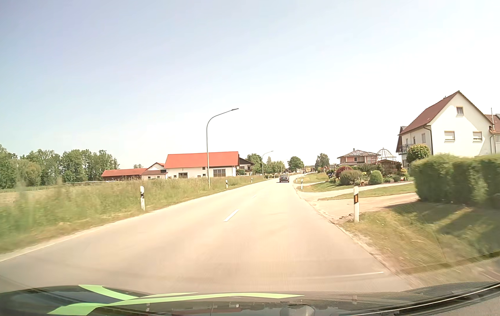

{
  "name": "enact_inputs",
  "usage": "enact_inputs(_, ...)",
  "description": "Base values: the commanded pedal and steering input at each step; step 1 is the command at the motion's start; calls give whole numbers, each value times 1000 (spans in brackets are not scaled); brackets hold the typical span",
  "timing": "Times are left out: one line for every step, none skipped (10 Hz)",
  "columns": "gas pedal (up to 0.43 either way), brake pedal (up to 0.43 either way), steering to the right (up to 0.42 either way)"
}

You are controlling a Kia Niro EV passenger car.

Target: Follow the waypoints while adhering to traffic rules and regulations

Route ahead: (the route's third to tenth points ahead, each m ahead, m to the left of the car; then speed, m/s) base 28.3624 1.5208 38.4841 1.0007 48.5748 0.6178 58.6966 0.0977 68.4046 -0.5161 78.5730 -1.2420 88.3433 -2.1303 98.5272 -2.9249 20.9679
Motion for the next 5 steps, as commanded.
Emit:
enact_inputs(0,12,3)
enact_inputs(0,0,3)
enact_inputs(0,0,3)
enact_inputs(0,0,4)
enact_inputs(0,0,4)
